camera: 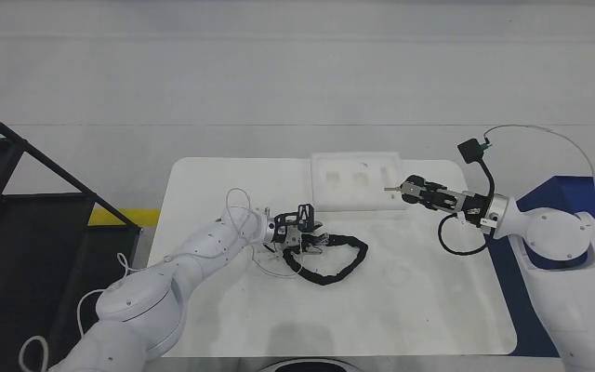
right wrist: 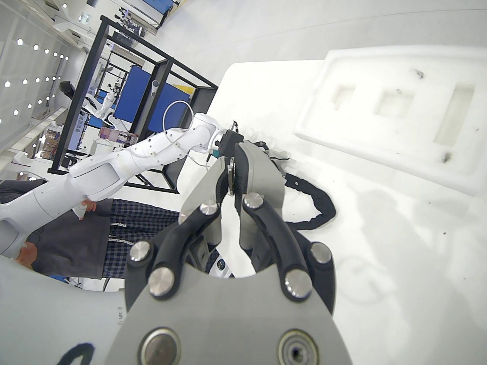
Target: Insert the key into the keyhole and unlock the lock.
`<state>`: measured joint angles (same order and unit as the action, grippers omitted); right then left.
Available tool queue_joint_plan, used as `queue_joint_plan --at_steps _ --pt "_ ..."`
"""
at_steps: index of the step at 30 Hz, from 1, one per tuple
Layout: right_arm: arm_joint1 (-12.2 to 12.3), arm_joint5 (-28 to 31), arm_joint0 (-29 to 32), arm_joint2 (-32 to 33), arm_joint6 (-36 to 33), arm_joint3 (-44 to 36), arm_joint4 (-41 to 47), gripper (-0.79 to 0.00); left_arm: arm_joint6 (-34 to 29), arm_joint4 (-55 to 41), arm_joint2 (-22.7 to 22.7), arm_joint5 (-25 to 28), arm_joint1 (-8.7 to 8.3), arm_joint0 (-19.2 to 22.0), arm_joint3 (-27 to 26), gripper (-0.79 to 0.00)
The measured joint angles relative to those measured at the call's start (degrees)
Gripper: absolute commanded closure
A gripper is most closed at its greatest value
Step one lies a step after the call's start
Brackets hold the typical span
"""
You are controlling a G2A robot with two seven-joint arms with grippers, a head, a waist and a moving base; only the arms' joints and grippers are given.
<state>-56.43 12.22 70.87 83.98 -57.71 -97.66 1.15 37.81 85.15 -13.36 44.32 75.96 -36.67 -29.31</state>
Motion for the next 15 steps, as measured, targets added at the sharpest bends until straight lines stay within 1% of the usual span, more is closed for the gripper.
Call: queue_joint_plan --at_steps 1,2,3,4,5,7,15 --pt "0.0 0.0 0.0 0.0 0.0 0.0 0.0 0.0 0.05 0.24 0.05 -0.07 0.28 0.03 0.43 -0.419" --pt "0.0 0.0 0.0 0.0 0.0 0.0 0.0 0.0 0.13 0.48 0.09 -0.14 0.53 0.09 0.84 -0.394" --pt "0.0 0.0 0.0 0.0 0.0 0.0 0.0 0.0 0.29 0.73 0.11 -0.22 0.86 0.17 1.38 -0.329" --pt "0.0 0.0 0.0 0.0 0.0 0.0 0.0 0.0 0.45 0.85 0.08 -0.35 1.09 0.23 1.8 -0.243" --pt "0.0 0.0 0.0 0.0 0.0 0.0 0.0 0.0 0.6 0.89 0.01 -0.54 1.3 0.3 2.27 -0.197" --pt "0.0 0.0 0.0 0.0 0.0 0.0 0.0 0.0 0.84 0.71 -0.29 -0.88 1.75 0.5 3.41 0.0" --pt "0.0 0.0 0.0 0.0 0.0 0.0 0.0 0.0 1.26 0.0 -1.31 0.35 3.07 1.54 5.7 0.0"
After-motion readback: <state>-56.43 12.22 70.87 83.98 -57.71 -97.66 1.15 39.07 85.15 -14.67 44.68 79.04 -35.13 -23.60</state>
